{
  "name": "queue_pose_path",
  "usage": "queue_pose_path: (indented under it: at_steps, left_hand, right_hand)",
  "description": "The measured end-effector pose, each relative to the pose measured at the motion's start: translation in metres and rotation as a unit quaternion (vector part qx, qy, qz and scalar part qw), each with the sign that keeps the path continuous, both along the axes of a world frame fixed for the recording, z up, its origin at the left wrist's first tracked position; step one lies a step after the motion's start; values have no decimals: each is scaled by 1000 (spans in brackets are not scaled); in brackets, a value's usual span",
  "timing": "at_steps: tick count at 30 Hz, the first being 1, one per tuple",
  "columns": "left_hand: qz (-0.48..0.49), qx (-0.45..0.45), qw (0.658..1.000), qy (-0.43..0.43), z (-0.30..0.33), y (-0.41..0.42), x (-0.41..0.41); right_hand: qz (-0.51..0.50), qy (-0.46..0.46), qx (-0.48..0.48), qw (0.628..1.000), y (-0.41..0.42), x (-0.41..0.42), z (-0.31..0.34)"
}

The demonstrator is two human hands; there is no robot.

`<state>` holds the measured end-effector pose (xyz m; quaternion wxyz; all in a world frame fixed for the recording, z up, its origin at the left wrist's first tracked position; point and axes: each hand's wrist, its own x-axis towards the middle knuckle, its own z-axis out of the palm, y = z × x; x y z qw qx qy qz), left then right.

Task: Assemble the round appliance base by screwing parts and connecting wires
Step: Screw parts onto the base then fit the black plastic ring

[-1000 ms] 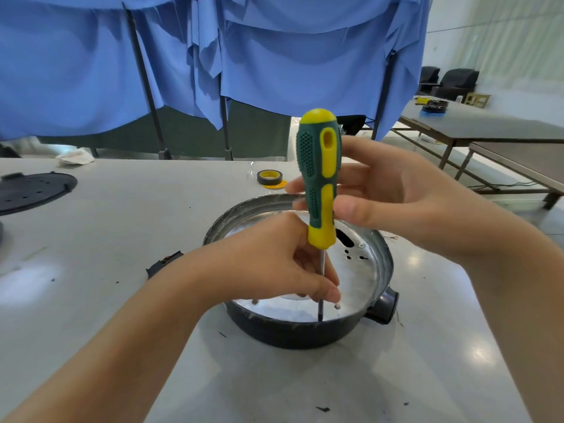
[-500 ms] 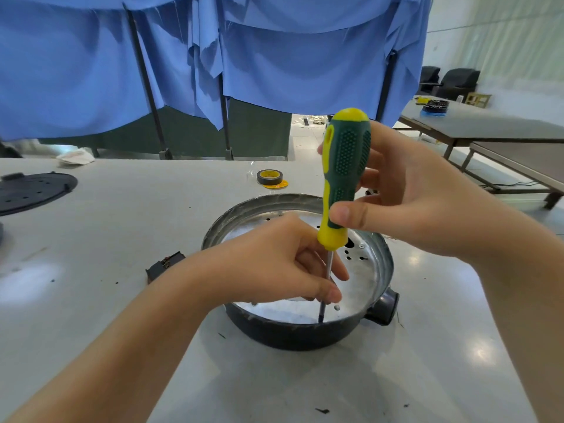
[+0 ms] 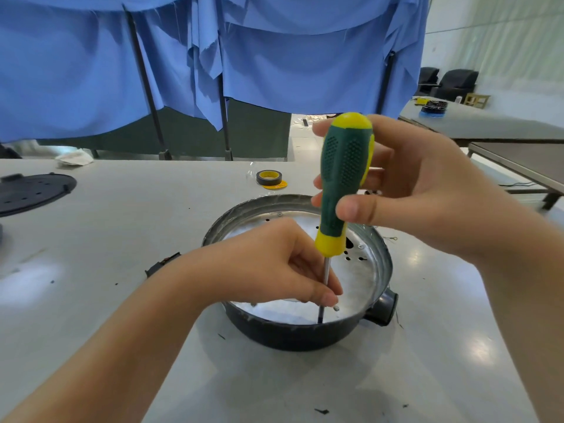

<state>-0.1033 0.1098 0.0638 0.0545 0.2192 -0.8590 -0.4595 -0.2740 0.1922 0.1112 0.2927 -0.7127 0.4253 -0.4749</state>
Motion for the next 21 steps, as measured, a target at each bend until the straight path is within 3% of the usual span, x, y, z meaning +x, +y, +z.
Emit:
queue_pose_path:
  at_steps: [9,13,17,21]
  left_hand:
    - [3,24,1000,-18,-3,-1,-1]
    - [2,8,999,-31,-2,-2,0]
    - [-20,-78,990,-115,1,-4,7]
    - [-19,-80,982,-171,5,-6,11]
  right_hand:
    - [-95,54,-37,993,0,9,2]
    - [-44,21,0,999,-1,4,0]
    - [50,-27,56,997,-1,-4,-2]
    - [91,-19,78,993,-2,-8,-3]
